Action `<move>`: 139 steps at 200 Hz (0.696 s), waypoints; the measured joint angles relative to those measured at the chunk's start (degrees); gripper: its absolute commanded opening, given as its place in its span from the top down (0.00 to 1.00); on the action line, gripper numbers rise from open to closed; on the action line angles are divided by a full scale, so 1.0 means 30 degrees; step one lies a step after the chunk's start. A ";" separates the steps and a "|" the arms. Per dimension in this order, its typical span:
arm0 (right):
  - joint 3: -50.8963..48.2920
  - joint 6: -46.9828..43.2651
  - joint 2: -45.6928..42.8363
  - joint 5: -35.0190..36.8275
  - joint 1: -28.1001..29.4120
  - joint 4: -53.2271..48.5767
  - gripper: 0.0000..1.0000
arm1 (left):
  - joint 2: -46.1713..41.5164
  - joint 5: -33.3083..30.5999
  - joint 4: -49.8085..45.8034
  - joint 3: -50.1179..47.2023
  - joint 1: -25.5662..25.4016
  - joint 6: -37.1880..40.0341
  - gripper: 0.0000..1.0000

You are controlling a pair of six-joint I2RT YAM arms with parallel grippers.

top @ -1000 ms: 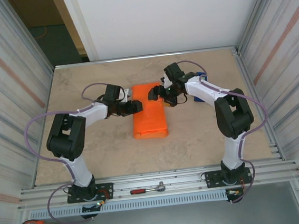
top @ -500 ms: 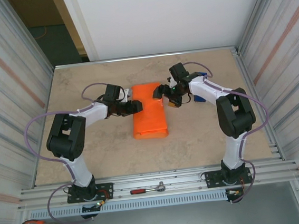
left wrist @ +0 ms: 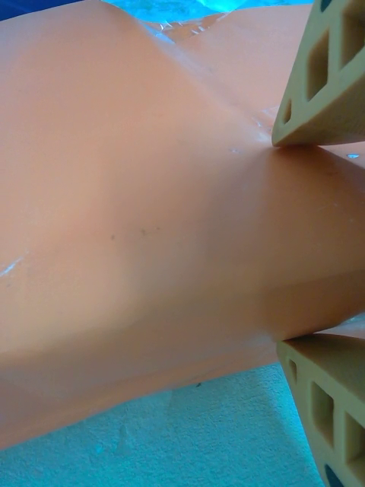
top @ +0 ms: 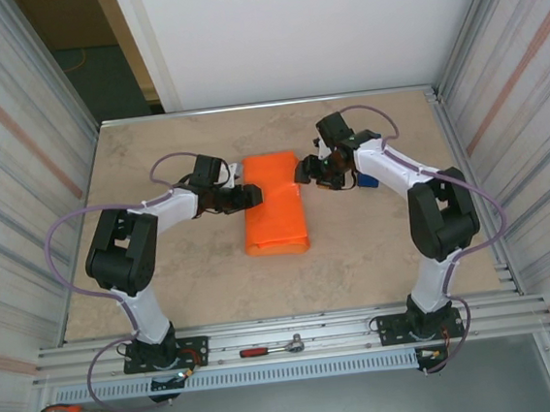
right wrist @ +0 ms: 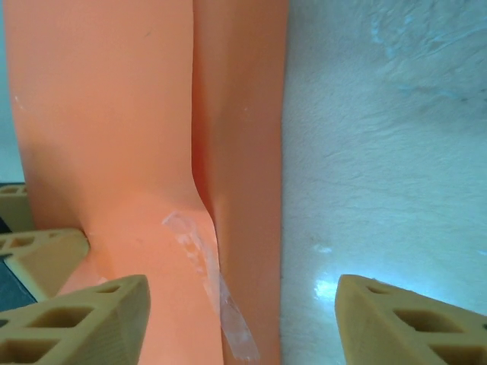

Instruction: Wrap the gift box in paper

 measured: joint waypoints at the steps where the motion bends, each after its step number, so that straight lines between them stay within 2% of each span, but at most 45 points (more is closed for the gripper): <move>1: 0.0029 -0.0066 0.0000 0.0036 0.0015 -0.0044 0.66 | 0.0000 0.0000 0.0000 0.0000 0.0000 0.0007 0.40; 18: 0.0663 -0.0962 -0.0022 0.1013 0.0372 -0.0801 0.85 | 0.0000 0.0000 0.0000 0.0000 0.0000 0.0007 0.40; 38: 0.1406 -0.1909 0.0124 0.1741 0.0823 -0.1632 0.95 | 0.0000 0.0000 0.0000 0.0000 0.0000 0.0007 0.41; 89: 0.2492 -0.3300 0.1260 0.3577 0.2018 -0.2863 0.98 | 0.0000 0.0007 0.0000 0.0000 0.0000 0.0007 0.41; 139: 0.2543 -0.3818 0.2120 0.4590 0.2259 -0.3286 0.98 | 0.0000 0.0007 0.0000 0.0000 0.0000 0.0000 0.41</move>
